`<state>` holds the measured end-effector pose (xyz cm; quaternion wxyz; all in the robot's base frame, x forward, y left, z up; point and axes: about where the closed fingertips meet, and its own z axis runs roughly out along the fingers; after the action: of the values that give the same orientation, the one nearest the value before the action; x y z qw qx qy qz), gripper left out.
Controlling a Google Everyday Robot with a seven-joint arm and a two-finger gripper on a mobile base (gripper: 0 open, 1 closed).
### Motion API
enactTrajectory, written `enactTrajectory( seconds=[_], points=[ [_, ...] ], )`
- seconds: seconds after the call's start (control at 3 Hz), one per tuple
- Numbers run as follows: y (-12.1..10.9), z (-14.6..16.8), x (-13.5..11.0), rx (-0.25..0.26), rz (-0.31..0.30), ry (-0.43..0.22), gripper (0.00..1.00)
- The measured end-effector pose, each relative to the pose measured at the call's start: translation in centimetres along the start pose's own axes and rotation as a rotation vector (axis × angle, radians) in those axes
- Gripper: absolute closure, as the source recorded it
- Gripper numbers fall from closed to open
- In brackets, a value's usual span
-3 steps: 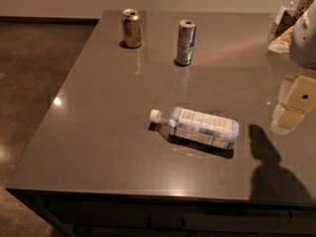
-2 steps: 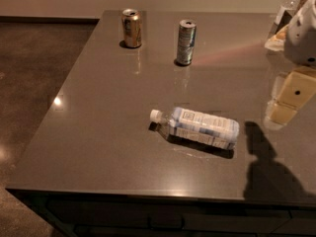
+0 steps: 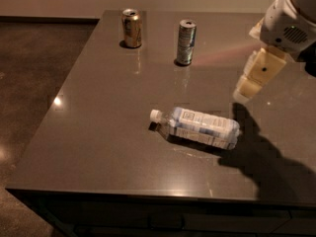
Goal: Knock redbull can over
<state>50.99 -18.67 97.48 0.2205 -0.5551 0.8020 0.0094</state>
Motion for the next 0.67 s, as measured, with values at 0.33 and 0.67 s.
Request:
enactTrajectory(
  seconds=[0.33,0.67],
  points=[
    [-2.9,1.0,-1.5,0.042,0.076,-0.049,0.00],
    [-5.6,2.1,-2.9,0.090,0.145,-0.079,0.00]
  ],
)
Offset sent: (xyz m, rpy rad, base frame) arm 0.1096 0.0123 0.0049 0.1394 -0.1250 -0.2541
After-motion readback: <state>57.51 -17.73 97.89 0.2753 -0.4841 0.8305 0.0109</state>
